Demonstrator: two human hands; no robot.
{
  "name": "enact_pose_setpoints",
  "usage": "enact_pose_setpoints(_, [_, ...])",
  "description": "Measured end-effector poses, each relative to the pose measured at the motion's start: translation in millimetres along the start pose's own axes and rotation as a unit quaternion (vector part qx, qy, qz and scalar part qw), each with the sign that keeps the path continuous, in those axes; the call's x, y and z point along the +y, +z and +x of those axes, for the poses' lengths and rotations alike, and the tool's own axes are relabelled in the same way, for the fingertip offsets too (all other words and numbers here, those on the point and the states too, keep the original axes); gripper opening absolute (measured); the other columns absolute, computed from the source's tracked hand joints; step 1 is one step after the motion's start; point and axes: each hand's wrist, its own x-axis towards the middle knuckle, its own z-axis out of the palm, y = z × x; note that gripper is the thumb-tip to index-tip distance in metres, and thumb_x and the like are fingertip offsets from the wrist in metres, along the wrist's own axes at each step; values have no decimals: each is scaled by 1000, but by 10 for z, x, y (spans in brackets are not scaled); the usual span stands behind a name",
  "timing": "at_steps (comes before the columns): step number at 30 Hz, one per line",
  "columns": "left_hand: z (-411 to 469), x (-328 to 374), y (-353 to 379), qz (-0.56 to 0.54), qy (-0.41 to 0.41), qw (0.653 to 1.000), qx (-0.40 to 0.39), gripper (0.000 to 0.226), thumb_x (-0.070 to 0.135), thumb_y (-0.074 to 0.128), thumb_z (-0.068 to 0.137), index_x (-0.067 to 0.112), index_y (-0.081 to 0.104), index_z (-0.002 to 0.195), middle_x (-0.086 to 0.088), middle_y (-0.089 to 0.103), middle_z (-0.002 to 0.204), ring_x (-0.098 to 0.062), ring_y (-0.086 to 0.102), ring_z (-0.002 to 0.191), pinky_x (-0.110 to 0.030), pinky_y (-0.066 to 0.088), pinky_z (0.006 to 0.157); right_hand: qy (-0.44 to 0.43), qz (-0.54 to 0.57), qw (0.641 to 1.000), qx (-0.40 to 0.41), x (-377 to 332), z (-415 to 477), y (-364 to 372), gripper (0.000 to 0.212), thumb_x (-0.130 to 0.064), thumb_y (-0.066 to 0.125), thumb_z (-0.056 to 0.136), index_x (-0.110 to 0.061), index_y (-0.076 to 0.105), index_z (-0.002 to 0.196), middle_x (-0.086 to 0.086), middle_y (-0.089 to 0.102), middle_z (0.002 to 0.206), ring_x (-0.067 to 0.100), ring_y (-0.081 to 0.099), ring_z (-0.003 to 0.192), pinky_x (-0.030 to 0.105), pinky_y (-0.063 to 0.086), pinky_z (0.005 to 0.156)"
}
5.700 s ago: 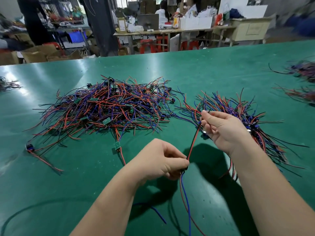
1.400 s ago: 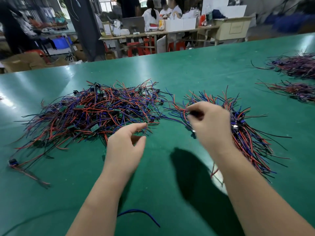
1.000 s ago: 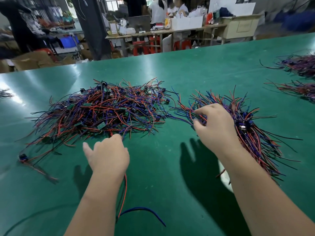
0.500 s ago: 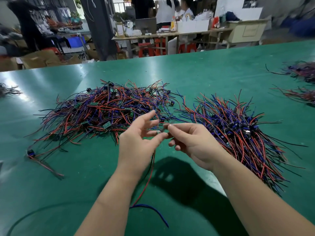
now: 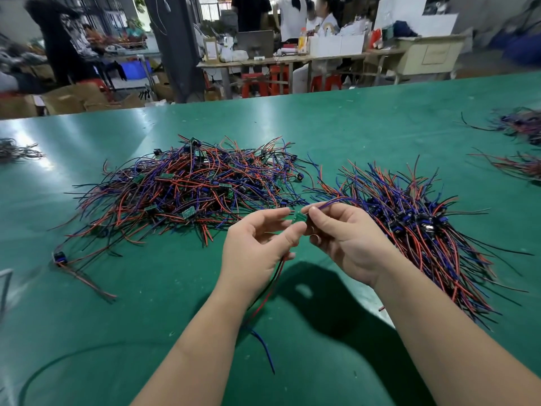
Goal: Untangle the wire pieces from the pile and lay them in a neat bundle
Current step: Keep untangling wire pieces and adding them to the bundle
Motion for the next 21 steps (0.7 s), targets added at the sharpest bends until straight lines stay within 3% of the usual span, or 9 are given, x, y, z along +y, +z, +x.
enact_pose_setpoints(3, [-23,-38,13,129,58,990,14,22,24,83,69,27,72,87,8,73,79,-16,68,66,-30,58,63,-19,-51,998,7,31,1,4,12,-19,69,68,-8,65,71,3,61,60,10,53,53,17,45,50])
enact_pose_setpoints(6, [-55,20,63,11,-41,998,-40,7,14,72,80,18,76,75,-2,74,74,-15,68,58,-24,56,55,-30,-78,996,15,32,11,-15,12,-23,74,62,-14,66,61,1,57,56,10,48,48,17,41,47])
enact_pose_setpoints(10, [-67,91,74,-106,-158,970,-150,24,30,62,77,10,75,82,-6,75,86,-13,69,62,-21,55,54,-1,-47,999,-6,-4,36,-63,11,-20,73,61,-12,68,66,4,61,61,13,53,52,24,43,57])
enact_pose_setpoints(13, [-64,100,83,-121,-175,966,-148,35,38,62,74,6,72,86,-9,75,89,-16,70,65,-23,56,54,23,-23,999,-18,-25,44,-84,7,-16,72,62,-12,66,65,3,63,62,12,56,52,25,41,58])
enact_pose_setpoints(16, [-74,96,90,-102,-177,968,-146,25,33,68,69,9,75,73,-8,73,78,-12,68,62,-21,55,55,35,-35,999,-2,-36,29,-70,7,-15,73,58,-15,66,58,1,61,58,9,52,47,18,41,49])
enact_pose_setpoints(21, [-96,89,57,-73,-217,954,-195,19,27,72,65,10,72,73,-9,73,75,-13,69,62,-22,54,55,40,-17,994,96,-164,53,-152,17,-11,73,64,-8,60,74,-1,61,51,5,47,38,12,35,35])
